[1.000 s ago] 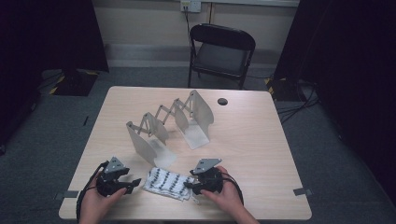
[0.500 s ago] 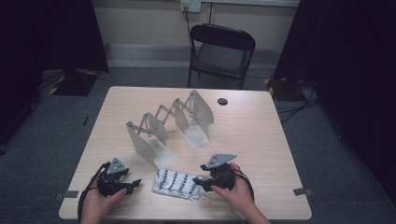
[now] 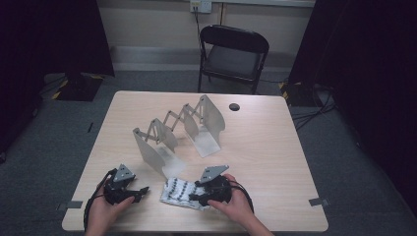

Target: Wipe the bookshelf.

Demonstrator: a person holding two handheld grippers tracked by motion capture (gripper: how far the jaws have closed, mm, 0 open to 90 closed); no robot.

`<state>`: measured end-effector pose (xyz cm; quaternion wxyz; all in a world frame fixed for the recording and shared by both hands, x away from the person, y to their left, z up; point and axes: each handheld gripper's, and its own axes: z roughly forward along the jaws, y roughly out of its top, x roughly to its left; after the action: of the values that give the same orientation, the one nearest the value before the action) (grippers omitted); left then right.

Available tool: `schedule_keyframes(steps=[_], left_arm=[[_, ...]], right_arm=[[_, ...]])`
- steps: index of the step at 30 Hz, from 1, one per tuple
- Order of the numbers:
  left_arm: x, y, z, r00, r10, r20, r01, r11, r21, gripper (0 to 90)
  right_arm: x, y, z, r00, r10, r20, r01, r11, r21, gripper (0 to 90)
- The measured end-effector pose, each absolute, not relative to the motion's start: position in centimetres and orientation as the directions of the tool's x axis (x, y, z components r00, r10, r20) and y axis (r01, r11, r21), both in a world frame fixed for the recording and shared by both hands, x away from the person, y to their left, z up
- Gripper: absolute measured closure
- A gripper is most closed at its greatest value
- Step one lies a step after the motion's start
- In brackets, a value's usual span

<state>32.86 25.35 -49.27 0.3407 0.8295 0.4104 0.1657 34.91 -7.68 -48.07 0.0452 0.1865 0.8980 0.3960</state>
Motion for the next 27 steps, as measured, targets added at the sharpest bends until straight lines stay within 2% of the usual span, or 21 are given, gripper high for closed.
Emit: schedule_keyframes(steps=[11,16,21,27], left_arm=[[33.1,25.3,-49.6,0.611,0.792,0.0,0.551,-0.425,0.718,23.0],[33.0,25.4,-49.7,0.604,0.797,-0.008,0.552,-0.411,0.725,21.1],[33.0,25.4,-49.8,0.605,0.796,-0.003,0.547,-0.413,0.728,20.6],[32.9,25.4,-50.0,0.603,0.798,-0.012,0.542,-0.398,0.741,18.4]], right_arm=[[35.7,-10.0,-48.4,-0.883,0.469,0.03,0.343,0.6,0.723,48.7],[36.0,-10.4,-47.8,-0.874,0.483,0.052,0.362,0.577,0.732,42.2],[35.7,-10.2,-46.9,-0.887,0.455,0.074,0.345,0.55,0.76,37.3],[35.2,-8.4,-47.7,-0.925,0.38,0.029,0.282,0.631,0.723,36.6]])
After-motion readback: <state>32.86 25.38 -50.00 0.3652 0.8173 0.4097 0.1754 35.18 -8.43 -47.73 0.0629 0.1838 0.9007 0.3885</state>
